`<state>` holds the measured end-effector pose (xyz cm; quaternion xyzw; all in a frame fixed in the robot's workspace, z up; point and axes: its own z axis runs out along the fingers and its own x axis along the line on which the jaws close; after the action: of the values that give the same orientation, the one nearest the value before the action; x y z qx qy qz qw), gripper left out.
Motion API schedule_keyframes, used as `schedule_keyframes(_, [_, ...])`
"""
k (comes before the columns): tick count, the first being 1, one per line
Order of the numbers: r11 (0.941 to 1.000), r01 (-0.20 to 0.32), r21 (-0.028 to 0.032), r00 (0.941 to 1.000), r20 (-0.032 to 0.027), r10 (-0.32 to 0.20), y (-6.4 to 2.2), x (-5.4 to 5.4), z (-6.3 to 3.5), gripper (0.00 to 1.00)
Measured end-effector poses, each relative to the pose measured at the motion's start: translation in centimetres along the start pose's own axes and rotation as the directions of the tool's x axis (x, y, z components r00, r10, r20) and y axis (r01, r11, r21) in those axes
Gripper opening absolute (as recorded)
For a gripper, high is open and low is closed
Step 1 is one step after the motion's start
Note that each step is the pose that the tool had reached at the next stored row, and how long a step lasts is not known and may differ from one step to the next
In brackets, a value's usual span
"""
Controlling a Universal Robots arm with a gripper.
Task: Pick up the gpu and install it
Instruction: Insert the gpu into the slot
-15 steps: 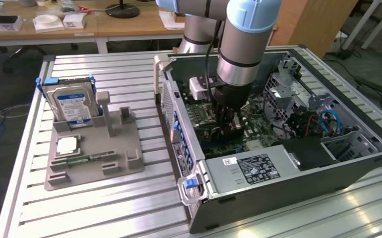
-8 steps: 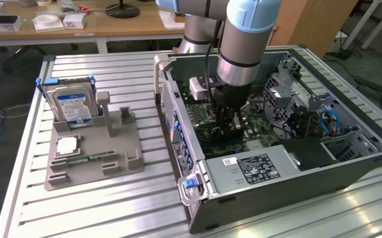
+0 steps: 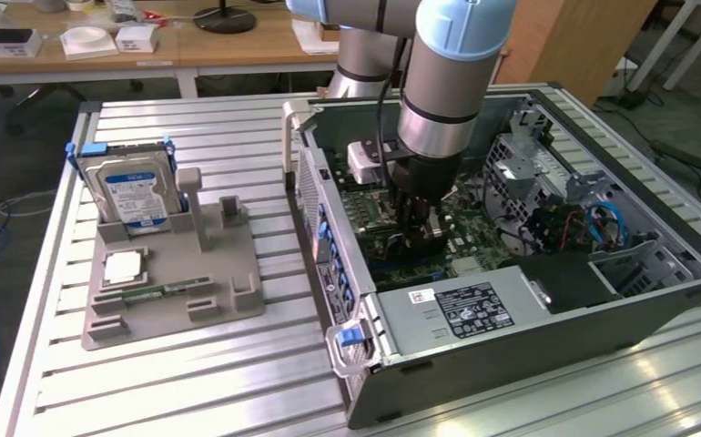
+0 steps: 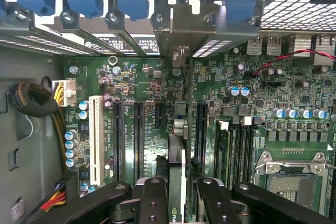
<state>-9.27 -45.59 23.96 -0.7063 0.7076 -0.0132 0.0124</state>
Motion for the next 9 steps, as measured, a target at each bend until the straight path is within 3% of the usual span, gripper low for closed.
schedule_keyframes(9, [1.0, 0.0, 0.0, 1.0, 0.0, 0.0, 0.0, 0.0, 0.0, 0.26])
